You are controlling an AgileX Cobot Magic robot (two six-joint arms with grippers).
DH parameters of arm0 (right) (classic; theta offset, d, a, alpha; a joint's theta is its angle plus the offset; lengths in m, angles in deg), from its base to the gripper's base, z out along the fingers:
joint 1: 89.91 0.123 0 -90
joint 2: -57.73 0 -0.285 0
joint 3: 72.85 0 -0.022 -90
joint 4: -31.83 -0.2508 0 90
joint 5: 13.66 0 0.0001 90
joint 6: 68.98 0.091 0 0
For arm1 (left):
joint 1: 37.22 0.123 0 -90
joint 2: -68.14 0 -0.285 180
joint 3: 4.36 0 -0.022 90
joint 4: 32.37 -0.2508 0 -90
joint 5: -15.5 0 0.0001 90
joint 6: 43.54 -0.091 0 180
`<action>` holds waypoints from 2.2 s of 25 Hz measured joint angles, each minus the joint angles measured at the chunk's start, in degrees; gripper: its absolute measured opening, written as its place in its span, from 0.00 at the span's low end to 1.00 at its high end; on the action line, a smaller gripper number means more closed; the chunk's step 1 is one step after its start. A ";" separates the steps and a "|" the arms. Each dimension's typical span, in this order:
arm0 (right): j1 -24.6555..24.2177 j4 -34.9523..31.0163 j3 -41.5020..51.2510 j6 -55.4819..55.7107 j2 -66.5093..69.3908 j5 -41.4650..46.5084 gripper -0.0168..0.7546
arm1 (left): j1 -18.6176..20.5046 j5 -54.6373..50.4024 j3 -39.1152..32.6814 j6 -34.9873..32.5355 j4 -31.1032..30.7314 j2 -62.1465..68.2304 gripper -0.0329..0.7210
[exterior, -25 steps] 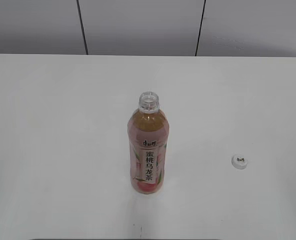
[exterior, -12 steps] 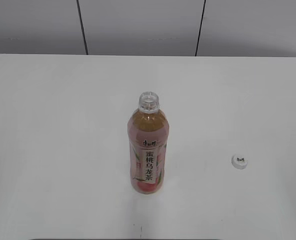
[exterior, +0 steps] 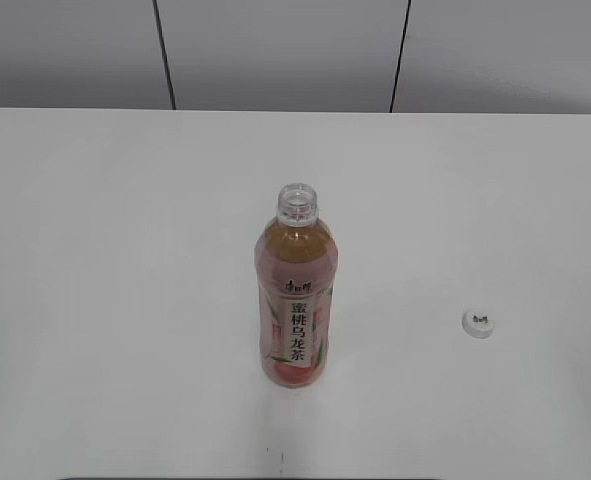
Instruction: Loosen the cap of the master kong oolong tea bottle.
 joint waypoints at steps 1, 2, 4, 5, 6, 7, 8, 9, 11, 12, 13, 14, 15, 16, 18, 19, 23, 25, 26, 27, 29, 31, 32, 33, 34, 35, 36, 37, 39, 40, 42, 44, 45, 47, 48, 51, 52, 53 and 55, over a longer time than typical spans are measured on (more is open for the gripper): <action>0.00 0.00 0.00 0.00 0.00 0.00 0.75 | 0.00 0.00 0.00 0.00 0.00 0.00 0.59; 0.00 0.00 0.00 0.00 0.00 0.00 0.75 | 0.00 0.00 0.00 0.00 0.00 0.00 0.59; 0.00 0.00 0.00 0.00 0.00 0.00 0.75 | 0.00 0.00 0.00 0.00 0.00 0.00 0.59; 0.00 0.17 0.00 0.00 0.00 0.00 0.75 | 0.00 0.00 0.00 0.00 0.00 0.00 0.59; 0.00 0.72 0.00 0.00 0.00 0.00 0.75 | 0.00 0.00 0.00 0.00 0.00 0.00 0.58; 0.00 1.08 0.00 0.00 0.00 0.00 0.75 | 0.00 0.00 0.00 0.00 0.00 0.00 0.57; 0.00 1.34 0.00 0.00 0.00 0.00 0.74 | 0.00 0.00 0.00 0.00 0.00 0.00 0.57; 0.00 1.44 0.00 0.00 0.00 0.00 0.74 | 0.00 0.00 0.00 0.00 0.00 0.00 0.56; 0.00 1.49 0.00 0.00 0.00 0.00 0.74 | 0.00 0.00 0.00 0.00 0.00 0.00 0.55; 0.00 1.49 0.00 0.00 0.00 0.00 0.74 | 0.00 0.00 0.00 0.00 0.00 0.00 0.55; 0.00 1.49 0.00 0.00 0.00 0.00 0.74 | 0.00 0.00 0.00 0.00 0.00 0.00 0.54; 0.00 1.49 0.00 0.00 0.00 0.00 0.74 | 0.00 0.00 0.00 0.00 0.00 0.00 0.54; 0.00 1.49 0.00 0.00 0.00 0.00 0.74 | 0.00 0.00 0.00 0.00 0.00 0.00 0.54; 0.00 1.49 0.00 0.29 0.00 0.00 0.74 | 0.00 0.00 0.00 0.00 0.00 0.00 0.54; 0.00 1.83 0.00 2.00 0.00 0.00 0.74 | 0.00 0.00 0.00 0.00 0.00 0.00 0.54; 0.00 2.38 0.12 3.30 0.00 0.00 0.74 | 0.00 0.00 0.00 0.00 0.05 0.00 0.54; 0.00 6.59 0.17 9.93 0.00 0.00 0.74 | 0.00 0.00 0.00 0.00 0.05 0.00 0.54; 0.00 8.53 0.17 12.55 0.00 0.00 0.74 | 0.00 0.00 0.00 0.00 0.05 0.00 0.54; 0.00 8.85 0.17 13.04 0.00 0.00 0.74 | 0.00 0.00 0.00 0.00 0.05 0.00 0.54; 0.00 8.85 0.17 13.32 0.00 0.00 0.74 | 0.00 0.00 0.00 0.00 0.05 0.00 0.54; 0.00 8.47 0.17 13.50 0.00 0.00 0.74 | 0.00 0.00 0.00 0.00 0.05 0.00 0.54; 0.00 7.22 0.17 12.98 0.00 0.00 0.74 | 0.00 0.00 0.00 0.00 0.05 0.00 0.54; 0.00 6.52 0.17 12.17 0.00 0.00 0.74 | 0.00 0.00 0.00 0.00 0.05 0.00 0.54; 0.00 6.08 0.17 11.57 0.00 0.00 0.74 | 0.00 0.00 0.00 0.00 0.05 0.00 0.54; 0.00 6.08 0.17 11.27 0.00 0.00 0.74 | 0.00 0.00 0.00 0.00 0.05 0.00 0.54; 0.00 6.08 0.17 11.04 0.00 0.00 0.74 | 0.00 0.00 0.00 0.00 0.05 0.00 0.54; 0.00 6.08 0.17 10.84 0.00 0.00 0.74 | 0.00 0.00 0.00 0.00 0.05 0.00 0.54; 0.00 6.08 0.17 10.78 0.00 0.00 0.74 | 0.00 0.00 0.00 0.00 0.05 0.00 0.54; 0.00 5.71 0.17 10.72 0.00 0.00 0.73 | 0.00 0.00 0.00 0.00 0.05 0.00 0.54; 0.00 5.64 0.17 10.67 0.00 0.00 0.73 | 0.00 0.00 0.00 0.00 0.05 0.00 0.54; 0.00 5.57 0.17 10.67 0.00 0.00 0.74 | 0.00 0.00 0.00 0.00 0.05 0.00 0.54; 0.00 5.55 0.17 10.67 0.00 0.00 0.74 | 0.00 0.00 0.00 0.00 0.05 0.00 0.54; 0.00 5.55 0.17 10.67 0.00 0.00 0.74 | 0.00 0.00 0.00 0.00 0.05 0.00 0.54; 0.00 5.55 0.17 10.67 0.00 0.00 0.74 | 0.00 0.00 0.00 0.00 0.05 0.00 0.54; 0.00 5.55 0.17 10.67 0.00 0.00 0.74 | 0.00 0.00 0.00 0.00 0.05 0.00 0.54; 0.00 5.55 0.17 10.67 0.00 0.00 0.74 | 0.00 0.00 0.00 0.00 0.05 0.00 0.54; 0.00 5.55 0.17 10.67 0.00 0.00 0.74 | 0.00 0.00 0.00 0.00 0.05 0.00 0.54; 0.00 5.55 0.17 10.67 0.00 0.00 0.74 | 0.00 0.00 0.00 0.00 0.05 0.00 0.54; 0.00 5.55 0.17 10.67 0.00 0.00 0.74 | 0.00 0.00 0.00 0.00 0.05 0.00 0.54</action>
